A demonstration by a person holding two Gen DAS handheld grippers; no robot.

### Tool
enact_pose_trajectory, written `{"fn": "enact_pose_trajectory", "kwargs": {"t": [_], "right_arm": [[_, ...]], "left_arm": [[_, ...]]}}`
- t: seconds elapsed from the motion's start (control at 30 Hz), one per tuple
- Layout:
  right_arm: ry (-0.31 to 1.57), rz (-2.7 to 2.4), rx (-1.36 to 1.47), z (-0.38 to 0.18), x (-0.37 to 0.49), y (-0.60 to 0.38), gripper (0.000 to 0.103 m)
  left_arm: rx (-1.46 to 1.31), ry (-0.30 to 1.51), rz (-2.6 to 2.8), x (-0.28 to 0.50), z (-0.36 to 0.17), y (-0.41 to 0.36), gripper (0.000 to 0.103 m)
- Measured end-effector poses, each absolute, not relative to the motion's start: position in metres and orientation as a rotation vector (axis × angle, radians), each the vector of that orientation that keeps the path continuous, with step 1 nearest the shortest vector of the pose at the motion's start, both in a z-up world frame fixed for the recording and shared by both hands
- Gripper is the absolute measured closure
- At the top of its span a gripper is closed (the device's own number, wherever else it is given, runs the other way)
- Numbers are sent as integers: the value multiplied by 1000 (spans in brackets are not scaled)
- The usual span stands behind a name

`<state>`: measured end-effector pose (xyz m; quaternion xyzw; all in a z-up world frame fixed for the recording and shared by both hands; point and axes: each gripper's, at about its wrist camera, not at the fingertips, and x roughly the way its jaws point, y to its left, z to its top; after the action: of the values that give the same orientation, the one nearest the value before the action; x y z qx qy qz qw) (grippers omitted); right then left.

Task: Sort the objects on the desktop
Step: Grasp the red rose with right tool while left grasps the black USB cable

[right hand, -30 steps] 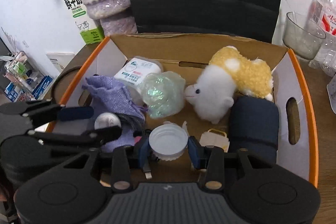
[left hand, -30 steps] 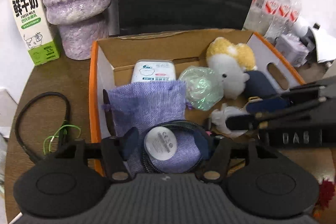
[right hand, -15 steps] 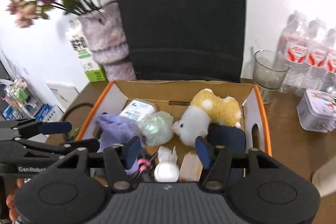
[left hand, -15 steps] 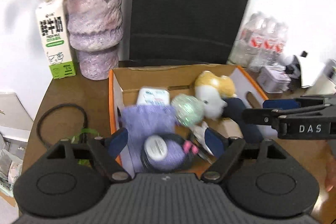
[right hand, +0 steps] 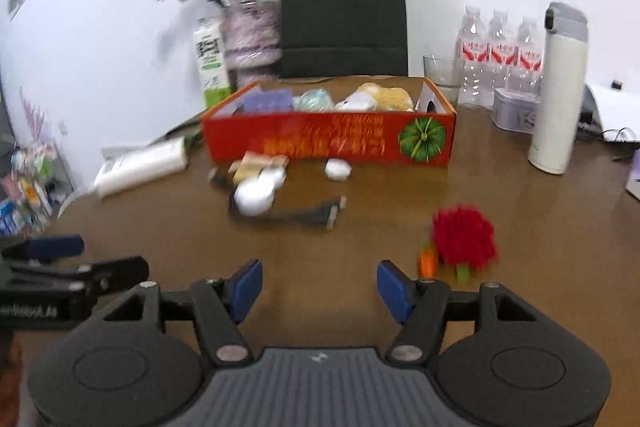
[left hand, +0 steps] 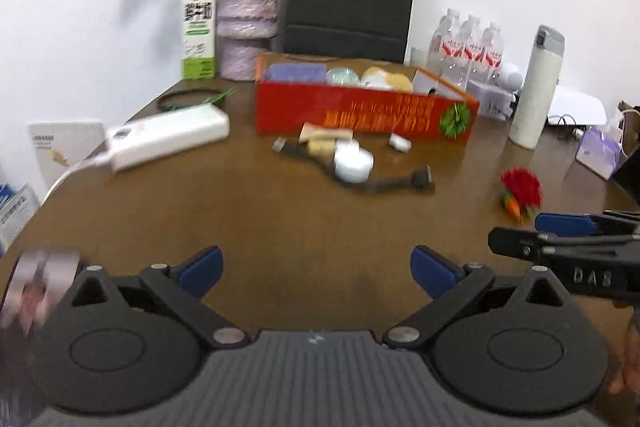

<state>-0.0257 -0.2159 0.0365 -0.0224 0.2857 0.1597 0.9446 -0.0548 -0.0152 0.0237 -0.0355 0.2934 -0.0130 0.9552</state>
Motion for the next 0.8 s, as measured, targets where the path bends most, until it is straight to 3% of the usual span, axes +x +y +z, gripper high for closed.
{"fn": "enact_pose_trajectory", "kwargs": {"t": [0.17, 0.27, 0.4, 0.8], "right_arm": [[543, 313, 54, 27, -60, -223, 32], [561, 309, 105, 19, -65, -224, 38], [475, 314, 72, 21, -76, -224, 33], [605, 327, 151, 18, -55, -233, 33]], "left_arm": [[-28, 528, -48, -91, 22, -25, 0], [33, 534, -6, -91, 17, -31, 0], [19, 584, -17, -86, 6, -31, 0], [45, 682, -103, -65, 10, -26, 0]]}}
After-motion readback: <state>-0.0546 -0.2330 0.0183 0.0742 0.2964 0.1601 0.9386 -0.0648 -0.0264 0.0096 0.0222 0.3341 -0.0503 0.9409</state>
